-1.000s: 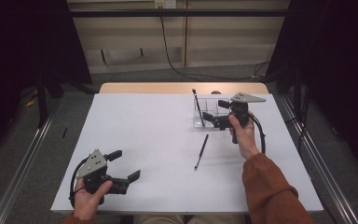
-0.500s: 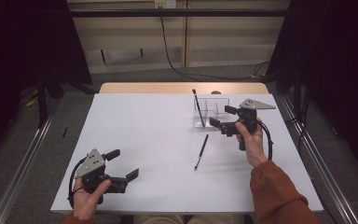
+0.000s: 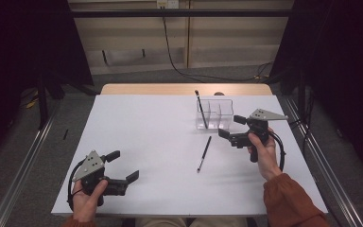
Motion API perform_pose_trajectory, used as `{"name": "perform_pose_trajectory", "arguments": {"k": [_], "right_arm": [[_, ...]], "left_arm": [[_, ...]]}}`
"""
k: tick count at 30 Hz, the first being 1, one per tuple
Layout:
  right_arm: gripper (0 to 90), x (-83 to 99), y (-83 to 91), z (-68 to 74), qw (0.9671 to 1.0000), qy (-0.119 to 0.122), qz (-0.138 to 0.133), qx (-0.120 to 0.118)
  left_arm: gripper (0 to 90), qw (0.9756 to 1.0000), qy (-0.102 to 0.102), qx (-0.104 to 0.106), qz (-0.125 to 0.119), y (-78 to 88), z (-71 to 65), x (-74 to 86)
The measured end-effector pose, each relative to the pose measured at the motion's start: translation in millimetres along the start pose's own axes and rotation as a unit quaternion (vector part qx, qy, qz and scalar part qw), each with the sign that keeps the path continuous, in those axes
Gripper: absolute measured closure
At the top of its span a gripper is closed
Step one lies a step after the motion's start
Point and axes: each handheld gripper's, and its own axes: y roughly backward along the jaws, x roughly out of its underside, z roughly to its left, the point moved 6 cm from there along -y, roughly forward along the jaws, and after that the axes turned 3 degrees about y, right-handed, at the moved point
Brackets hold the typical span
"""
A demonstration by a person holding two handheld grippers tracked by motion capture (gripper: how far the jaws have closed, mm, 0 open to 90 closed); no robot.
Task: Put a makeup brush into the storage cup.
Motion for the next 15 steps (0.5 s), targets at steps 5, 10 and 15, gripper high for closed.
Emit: {"name": "perform_pose_trajectory", "arguments": {"k": [5,10,15], "right_arm": [[4.4,6.2,11.3,2.1,1.0,-0.002,0.001,-0.003],[4.4,10.1,22.6,5.5,1.0,0.0,-0.001,0.003],[4.5,17.8,32.7,12.4,1.0,0.004,0.005,0.006]], "left_arm": [[1.8,1.0,0.001,-0.004,-0.001,1.5,1.6,0.0],[1.8,1.0,0.001,-0.007,-0.004,1.1,3.9,0.2],[2.0,0.9999,-0.001,-0.008,-0.006,0.0,4.2,-0.6]]}}
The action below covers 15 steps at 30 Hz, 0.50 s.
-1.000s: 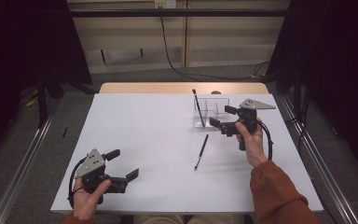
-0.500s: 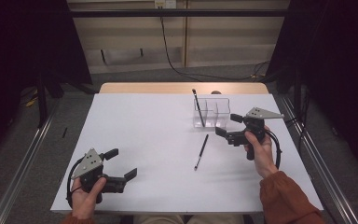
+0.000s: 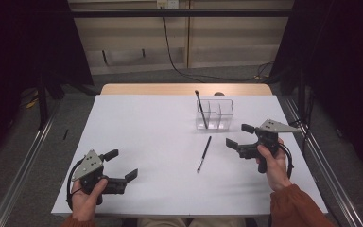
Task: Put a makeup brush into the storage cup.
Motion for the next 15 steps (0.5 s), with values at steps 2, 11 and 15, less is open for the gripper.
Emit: {"name": "perform_pose_trajectory", "arguments": {"k": [2,11,15], "right_arm": [[4.6,3.4,5.3,2.0,0.9999,0.006,0.001,0.009],[4.7,23.1,29.8,5.7,0.9998,0.002,0.004,0.018],[4.6,28.2,43.3,7.8,0.9998,-0.001,-0.002,0.022]], "left_arm": [[2.1,1.0,0.004,-0.003,-0.001,1.3,-0.7,0.3],[2.6,0.9998,0.0,-0.019,-0.007,9.8,0.2,1.4],[2.5,0.9999,0.01,-0.012,-0.006,12.4,-1.5,3.1]]}}
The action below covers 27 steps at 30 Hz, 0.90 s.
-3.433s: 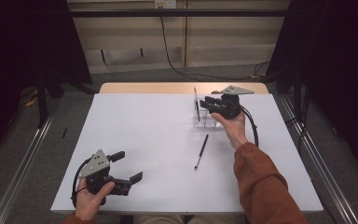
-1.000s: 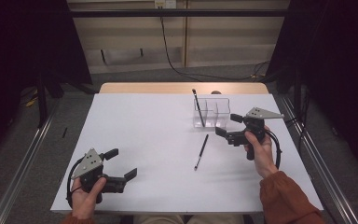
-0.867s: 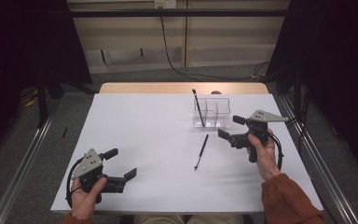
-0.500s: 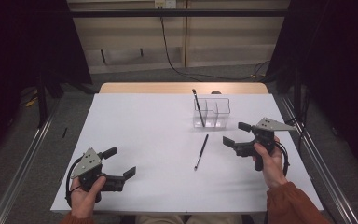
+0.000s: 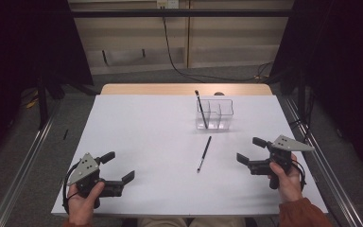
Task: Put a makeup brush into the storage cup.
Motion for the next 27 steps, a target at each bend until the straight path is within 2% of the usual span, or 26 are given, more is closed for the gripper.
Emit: {"name": "perform_pose_trajectory", "arguments": {"k": [5,12,27], "right_arm": [[4.3,4.9,15.2,0.3,0.9999,0.011,-0.001,0.01],[4.3,11.8,32.6,-3.1,0.9998,0.0,-0.007,0.02],[4.0,10.7,26.9,-4.1,0.9999,-0.003,-0.008,0.015]], "left_arm": [[2.4,1.0,0.002,-0.002,0.0,2.8,-1.0,1.3],[2.3,1.0,-0.003,0.0,0.002,3.6,-2.9,1.9],[2.3,1.0,-0.005,0.004,0.005,2.3,-2.9,2.8]]}}
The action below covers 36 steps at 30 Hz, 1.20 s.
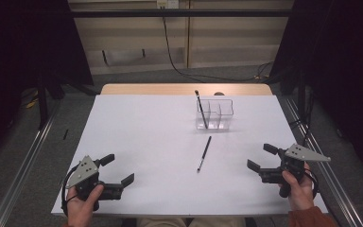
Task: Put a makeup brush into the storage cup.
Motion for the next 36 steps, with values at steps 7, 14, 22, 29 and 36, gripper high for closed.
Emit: {"name": "perform_pose_trajectory", "arguments": {"k": [7,14,22,29,36], "right_arm": [[3.9,0.3,-3.7,-1.2,1.0,-0.004,0.002,0.002],[3.7,0.0,-6.8,2.2,1.0,0.0,0.006,-0.003],[3.8,-1.9,-16.1,2.3,0.9999,0.003,0.013,-0.005],[3.8,-6.9,-28.2,4.1,0.9997,0.01,0.022,-0.006],[3.8,-11.0,-42.4,7.0,0.9991,0.019,0.036,-0.007]], "left_arm": [[2.3,1.0,-0.001,0.001,-0.001,-0.8,2.4,0.0],[2.3,1.0,-0.003,-0.001,-0.001,0.6,1.2,0.2],[2.2,1.0,-0.006,-0.002,0.001,0.5,-1.4,-0.5],[2.2,1.0,-0.005,-0.002,0.002,-0.5,-0.1,-0.5],[2.2,1.0,-0.009,0.0,0.003,-1.6,-0.8,-0.6]]}}
